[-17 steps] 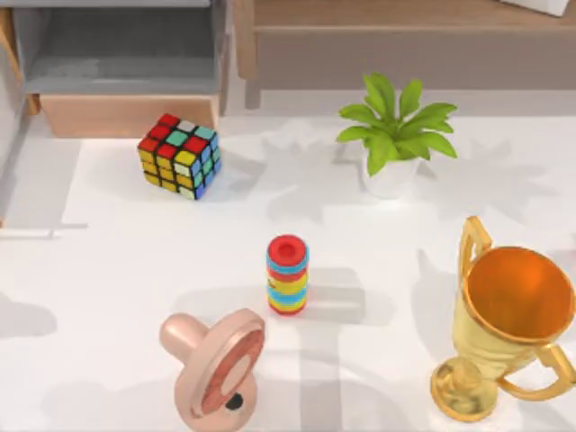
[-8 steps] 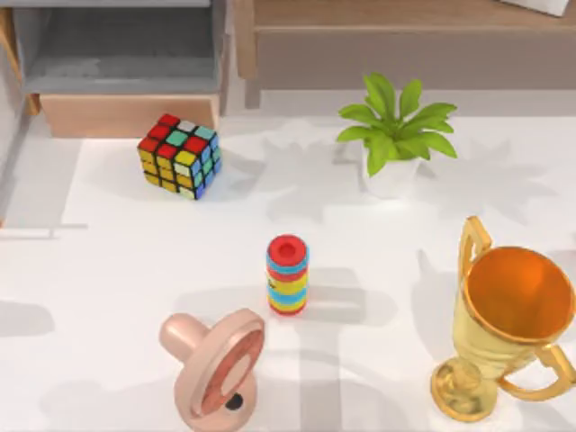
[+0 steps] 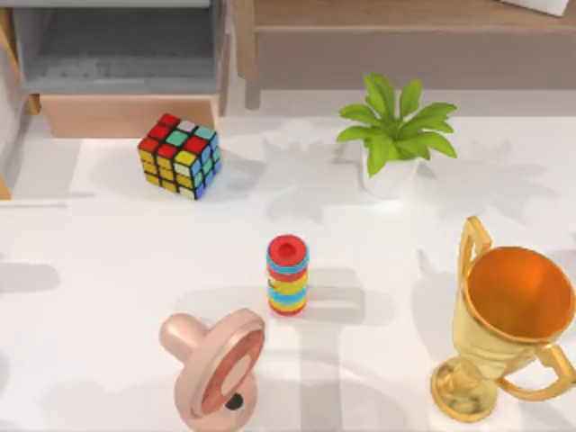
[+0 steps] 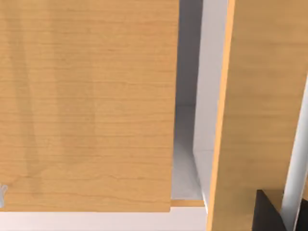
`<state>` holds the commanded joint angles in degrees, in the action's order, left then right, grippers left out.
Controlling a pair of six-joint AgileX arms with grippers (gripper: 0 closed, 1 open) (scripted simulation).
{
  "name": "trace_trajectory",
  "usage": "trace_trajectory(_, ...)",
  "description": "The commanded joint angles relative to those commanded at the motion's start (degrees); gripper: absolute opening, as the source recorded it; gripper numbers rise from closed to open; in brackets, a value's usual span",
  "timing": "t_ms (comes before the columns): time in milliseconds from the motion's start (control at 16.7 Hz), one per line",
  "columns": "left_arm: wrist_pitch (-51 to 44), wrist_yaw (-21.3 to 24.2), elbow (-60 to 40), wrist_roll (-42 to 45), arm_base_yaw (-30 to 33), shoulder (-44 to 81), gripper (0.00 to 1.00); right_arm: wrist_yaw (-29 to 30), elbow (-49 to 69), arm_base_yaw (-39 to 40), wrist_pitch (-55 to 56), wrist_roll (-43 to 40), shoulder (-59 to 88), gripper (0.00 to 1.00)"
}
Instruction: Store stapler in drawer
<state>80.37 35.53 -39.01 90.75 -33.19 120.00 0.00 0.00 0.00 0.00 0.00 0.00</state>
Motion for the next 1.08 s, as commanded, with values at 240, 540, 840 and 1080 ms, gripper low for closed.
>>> trace_trajectory(240, -2.3, -2.2, -3.0, -0.2, 2.3, 1.7, 0.0, 0.0, 0.0, 0.0, 0.0, 0.0, 0.0, 1.0)
trace_trajectory(540, -4.1, -3.2, -5.0, -0.2, 3.1, 3.2, 0.0, 0.0, 0.0, 0.0, 0.0, 0.0, 0.0, 1.0)
trace_trajectory(840, -8.4, -5.9, -14.8, -0.3, 5.8, 6.6, 0.0, 0.0, 0.0, 0.0, 0.0, 0.0, 0.0, 1.0)
trace_trajectory(1080, -10.2, -7.2, -16.9, -0.5, 7.1, 8.0, 0.0, 0.0, 0.0, 0.0, 0.0, 0.0, 0.0, 1.0)
